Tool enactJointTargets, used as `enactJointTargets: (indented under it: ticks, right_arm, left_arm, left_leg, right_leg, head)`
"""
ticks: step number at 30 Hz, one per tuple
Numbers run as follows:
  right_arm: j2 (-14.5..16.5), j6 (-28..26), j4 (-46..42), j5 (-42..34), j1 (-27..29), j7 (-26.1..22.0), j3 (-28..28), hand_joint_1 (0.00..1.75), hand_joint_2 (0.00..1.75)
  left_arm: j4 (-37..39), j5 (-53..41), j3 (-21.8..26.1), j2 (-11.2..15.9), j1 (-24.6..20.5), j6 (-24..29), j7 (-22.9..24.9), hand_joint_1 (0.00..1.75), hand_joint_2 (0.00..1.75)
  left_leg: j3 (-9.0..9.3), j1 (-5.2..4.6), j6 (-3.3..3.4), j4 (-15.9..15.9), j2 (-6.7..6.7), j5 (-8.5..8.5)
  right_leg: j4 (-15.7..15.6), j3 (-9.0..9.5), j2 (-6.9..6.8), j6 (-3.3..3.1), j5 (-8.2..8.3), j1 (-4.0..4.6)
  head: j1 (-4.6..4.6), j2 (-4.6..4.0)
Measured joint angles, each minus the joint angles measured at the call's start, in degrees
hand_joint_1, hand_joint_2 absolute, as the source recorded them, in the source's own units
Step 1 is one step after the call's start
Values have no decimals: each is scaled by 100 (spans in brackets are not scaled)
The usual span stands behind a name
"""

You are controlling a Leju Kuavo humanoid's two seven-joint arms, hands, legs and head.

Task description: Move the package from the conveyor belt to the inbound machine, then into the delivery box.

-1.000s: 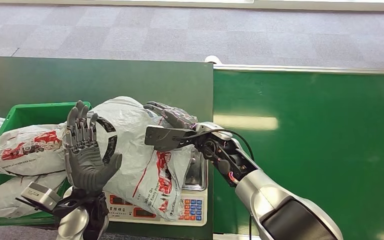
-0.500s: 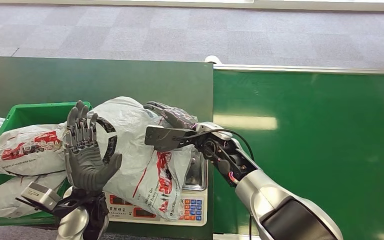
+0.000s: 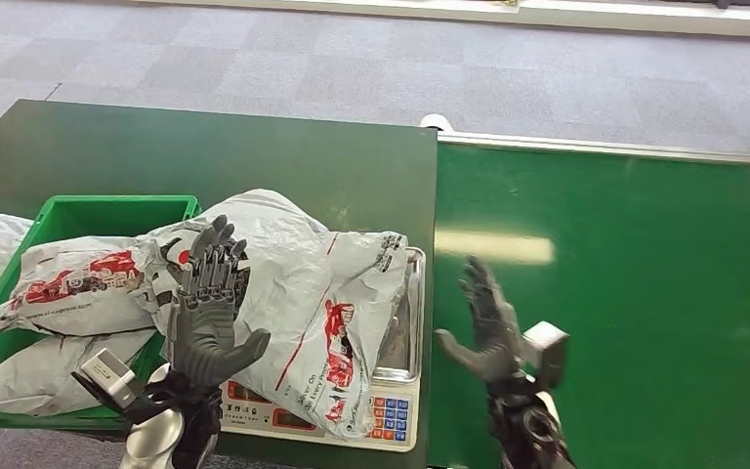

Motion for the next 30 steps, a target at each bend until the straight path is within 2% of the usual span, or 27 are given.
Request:
enactJointTargets:
  ticks: [1,3,5,8,14,26,28,30]
  right_arm:
    - [-27,148,-356,10,340,42,-489,0,175]
    - [-50,219,-912,412,735,170,-1113,0,175]
    - [-61,216,-1305,729,977,258,-1440,0,175]
    - [-63,210,-1693,815,1174,304,-1735,0,175]
    - [-65,206,-2031,832,1320,323,-1979,0,175]
    - [-66,47,-2186,868,1392,350,-2057,0,175]
    - [-67,-47,-2222,865,1402,351,-2056,0,175]
    - [-71,-135,-2290,855,1429,362,-2055,0,175]
  left_arm:
    - [41,-11,15,7,-2,-18,1,0,175]
    - [108,-31,24,9,-18,-40,0,0,175]
    - [161,-36,24,6,-44,-48,0,0,175]
    - [221,-42,21,0,-81,-50,-1,0,175]
    - [276,-43,18,-14,-102,-51,1,0,175]
    - [319,-75,17,-16,-146,-87,1,0,175]
    - [363,-322,12,-16,-177,96,5,0,175]
    - [449,-1024,-15,-13,-204,669,89,0,175]
  left_leg:
    - [-12,-4,0,1,40,-4]
    - [-5,-6,0,1,125,-16]
    - [11,-6,0,0,160,-26]
    - [20,-5,-1,0,163,-27]
    - [34,-5,-1,0,168,-25]
    - [36,-5,-1,0,168,-25]
    - [36,-5,-1,0,168,-25]
    - [37,-5,-1,0,168,-25]
  right_leg:
    - [2,-25,38,1,8,-3]
    - [1,-53,121,1,19,-5]
    - [1,-59,156,0,21,-5]
    - [4,-59,162,-1,20,-4]
    - [7,-48,168,-1,20,-4]
    - [7,-47,171,-1,21,-4]
    - [7,-46,171,-1,21,-4]
    - [7,-45,171,-1,21,-4]
  head:
    - [-1,0]
    - [-2,0]
    - [-4,0]
    - [-3,0]
    - [-3,0]
    - [-4,0]
    - [-4,0]
    - [-3,0]
